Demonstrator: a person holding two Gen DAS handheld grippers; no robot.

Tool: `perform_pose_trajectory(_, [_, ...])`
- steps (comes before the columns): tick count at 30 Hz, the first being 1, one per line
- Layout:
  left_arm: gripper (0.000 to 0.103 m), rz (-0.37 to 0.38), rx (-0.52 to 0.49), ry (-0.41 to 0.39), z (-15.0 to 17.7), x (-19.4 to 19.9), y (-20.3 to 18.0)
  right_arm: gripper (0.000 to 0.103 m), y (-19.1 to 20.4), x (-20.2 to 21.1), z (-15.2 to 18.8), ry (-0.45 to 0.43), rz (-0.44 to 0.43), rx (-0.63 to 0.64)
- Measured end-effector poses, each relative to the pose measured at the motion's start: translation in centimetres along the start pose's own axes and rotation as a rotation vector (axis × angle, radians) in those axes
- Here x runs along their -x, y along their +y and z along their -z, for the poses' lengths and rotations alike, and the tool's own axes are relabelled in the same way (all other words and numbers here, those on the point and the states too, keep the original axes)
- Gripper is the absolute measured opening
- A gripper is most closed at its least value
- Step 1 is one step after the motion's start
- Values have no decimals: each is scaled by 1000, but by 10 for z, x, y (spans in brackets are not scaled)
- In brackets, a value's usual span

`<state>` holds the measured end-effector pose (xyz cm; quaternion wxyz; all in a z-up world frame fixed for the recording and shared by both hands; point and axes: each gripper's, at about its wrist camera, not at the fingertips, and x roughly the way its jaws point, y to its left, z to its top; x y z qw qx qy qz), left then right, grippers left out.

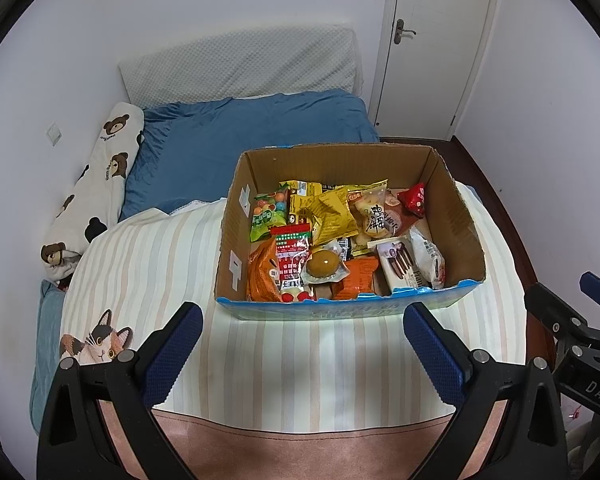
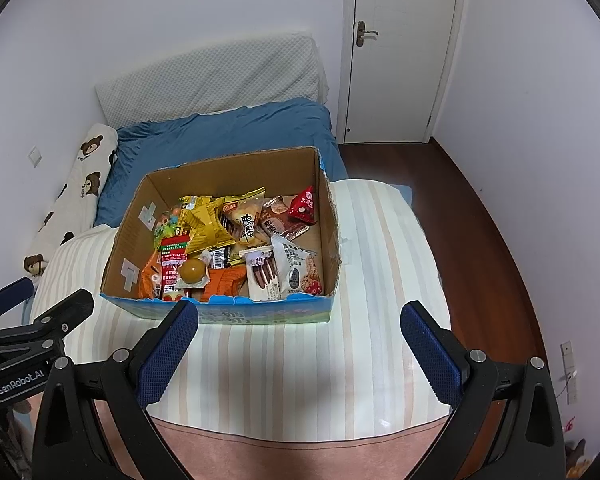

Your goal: Organize snacks

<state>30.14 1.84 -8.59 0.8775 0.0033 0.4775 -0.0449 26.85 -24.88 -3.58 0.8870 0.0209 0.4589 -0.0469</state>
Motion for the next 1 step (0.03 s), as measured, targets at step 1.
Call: perform_pose_trajectory(1, [103, -1, 0, -2, 0, 1, 0, 103, 1, 0, 0, 0, 1, 0])
